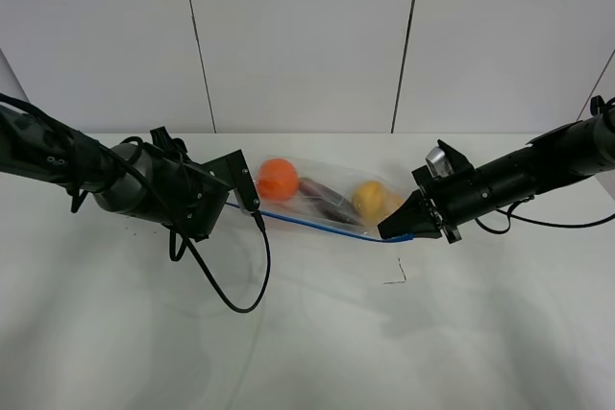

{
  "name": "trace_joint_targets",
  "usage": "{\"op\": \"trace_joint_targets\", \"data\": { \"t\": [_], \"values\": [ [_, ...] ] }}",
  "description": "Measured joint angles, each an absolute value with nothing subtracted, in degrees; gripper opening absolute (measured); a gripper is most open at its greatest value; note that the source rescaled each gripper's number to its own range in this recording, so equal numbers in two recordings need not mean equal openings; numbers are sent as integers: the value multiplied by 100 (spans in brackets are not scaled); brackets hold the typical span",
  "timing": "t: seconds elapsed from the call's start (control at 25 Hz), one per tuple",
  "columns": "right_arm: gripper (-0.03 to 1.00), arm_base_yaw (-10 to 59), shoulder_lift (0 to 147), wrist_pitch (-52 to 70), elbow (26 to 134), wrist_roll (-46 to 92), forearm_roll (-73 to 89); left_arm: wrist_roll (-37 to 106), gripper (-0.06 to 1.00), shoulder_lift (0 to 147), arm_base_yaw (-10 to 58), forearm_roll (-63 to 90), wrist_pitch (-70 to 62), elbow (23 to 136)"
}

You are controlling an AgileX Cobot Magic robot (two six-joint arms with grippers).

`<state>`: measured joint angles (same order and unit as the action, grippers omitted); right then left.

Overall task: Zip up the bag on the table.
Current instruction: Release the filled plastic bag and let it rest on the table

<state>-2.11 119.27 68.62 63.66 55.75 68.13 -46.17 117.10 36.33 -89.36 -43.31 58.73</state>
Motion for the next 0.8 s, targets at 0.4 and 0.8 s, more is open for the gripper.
{"op": "trace_joint_targets", "data": {
  "t": [0.4,0.8],
  "values": [
    [0,-211,11927,6865,6366,5599,6813,-5118,95,11353,3633,-8880,-4385,5873],
    [0,-217,11927,6870,6366,5615,6813,-4656,100,10929,3633,-7877,-4448,6245]
  ]
}}
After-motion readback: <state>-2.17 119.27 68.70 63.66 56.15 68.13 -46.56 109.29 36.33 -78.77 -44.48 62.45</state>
